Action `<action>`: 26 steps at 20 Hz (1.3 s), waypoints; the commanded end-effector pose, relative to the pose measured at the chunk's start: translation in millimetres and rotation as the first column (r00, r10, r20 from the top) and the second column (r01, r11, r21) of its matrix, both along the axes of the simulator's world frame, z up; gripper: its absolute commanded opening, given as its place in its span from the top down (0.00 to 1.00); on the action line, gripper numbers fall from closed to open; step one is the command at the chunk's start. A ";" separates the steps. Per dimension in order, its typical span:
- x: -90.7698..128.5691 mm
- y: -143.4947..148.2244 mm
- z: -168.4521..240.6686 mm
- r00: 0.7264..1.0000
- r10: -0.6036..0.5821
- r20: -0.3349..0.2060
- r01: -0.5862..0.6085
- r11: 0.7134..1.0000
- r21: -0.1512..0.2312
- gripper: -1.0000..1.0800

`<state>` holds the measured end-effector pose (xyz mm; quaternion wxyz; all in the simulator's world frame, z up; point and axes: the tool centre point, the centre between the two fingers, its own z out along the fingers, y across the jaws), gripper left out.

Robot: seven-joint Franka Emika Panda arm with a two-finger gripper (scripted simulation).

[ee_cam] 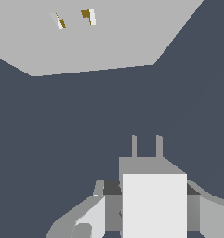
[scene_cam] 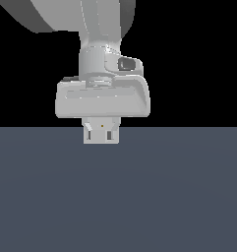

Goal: Plug the charger into the wall socket.

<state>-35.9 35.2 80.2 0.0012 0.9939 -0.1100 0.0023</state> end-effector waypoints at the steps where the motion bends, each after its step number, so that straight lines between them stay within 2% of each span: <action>1: 9.5 8.9 8.6 0.999 0.042 -0.001 -0.042 0.999 0.000 1.00; 7: 21.2 21.7 19.1 0.995 0.095 -0.001 -0.095 0.995 0.002 1.00; 18: 24.9 23.0 19.8 0.995 0.100 -0.001 -0.100 0.995 0.002 1.00; 26: 46.2 20.1 19.8 0.995 0.100 -0.001 -0.100 0.995 0.002 1.00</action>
